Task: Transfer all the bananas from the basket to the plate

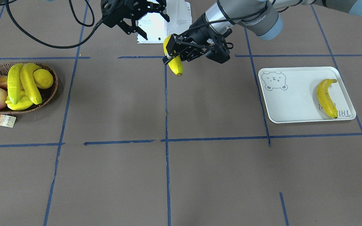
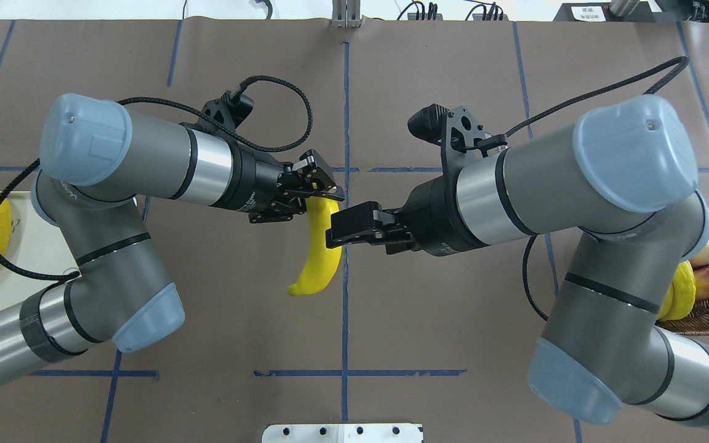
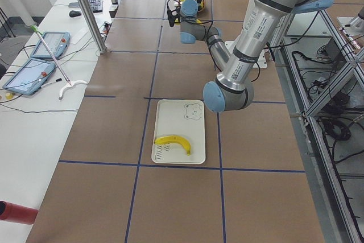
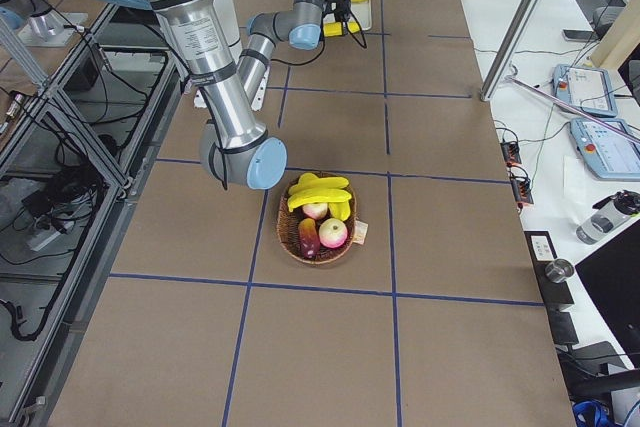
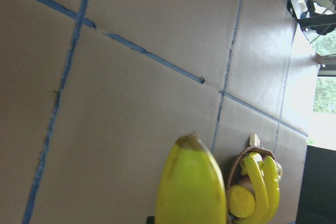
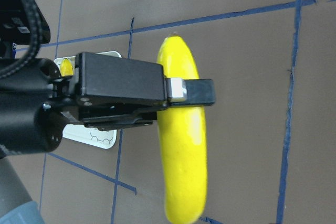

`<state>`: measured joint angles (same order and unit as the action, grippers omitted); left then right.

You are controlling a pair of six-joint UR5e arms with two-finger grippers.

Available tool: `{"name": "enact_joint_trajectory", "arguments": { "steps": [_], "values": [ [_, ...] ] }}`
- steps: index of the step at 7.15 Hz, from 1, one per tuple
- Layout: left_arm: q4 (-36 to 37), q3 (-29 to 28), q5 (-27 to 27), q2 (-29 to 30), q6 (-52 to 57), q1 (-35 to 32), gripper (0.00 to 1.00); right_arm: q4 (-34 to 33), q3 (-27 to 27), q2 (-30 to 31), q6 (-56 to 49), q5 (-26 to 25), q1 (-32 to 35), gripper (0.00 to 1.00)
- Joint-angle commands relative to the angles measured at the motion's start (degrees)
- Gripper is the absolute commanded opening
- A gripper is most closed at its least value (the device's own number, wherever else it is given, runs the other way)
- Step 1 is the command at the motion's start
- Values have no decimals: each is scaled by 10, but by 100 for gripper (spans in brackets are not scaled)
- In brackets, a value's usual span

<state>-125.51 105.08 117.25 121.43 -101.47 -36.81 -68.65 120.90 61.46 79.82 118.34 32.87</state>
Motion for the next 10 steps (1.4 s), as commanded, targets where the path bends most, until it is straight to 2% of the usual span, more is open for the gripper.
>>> {"name": "enact_joint_trajectory", "arguments": {
  "steps": [1,2,3,5,6,8,10],
  "values": [
    [182,67,21,-63,118,-46,0,-4,11,43,0,1,38,100],
    [214,85,19,-132,190,-76,0,-4,10,61,-2,1,59,100],
    [215,82,7,-212,241,-91,0,-4,12,83,-8,-1,77,100],
    [220,53,-31,-291,318,-98,0,-4,15,107,-11,-3,100,100],
    [219,38,-39,-314,333,-98,0,-3,16,123,-12,-3,111,100],
    [211,-19,-84,-318,354,-98,0,-3,18,134,-15,-3,114,100],
    [210,-38,-103,-317,385,-99,0,-3,18,133,-16,-3,115,100]
  ]
}}
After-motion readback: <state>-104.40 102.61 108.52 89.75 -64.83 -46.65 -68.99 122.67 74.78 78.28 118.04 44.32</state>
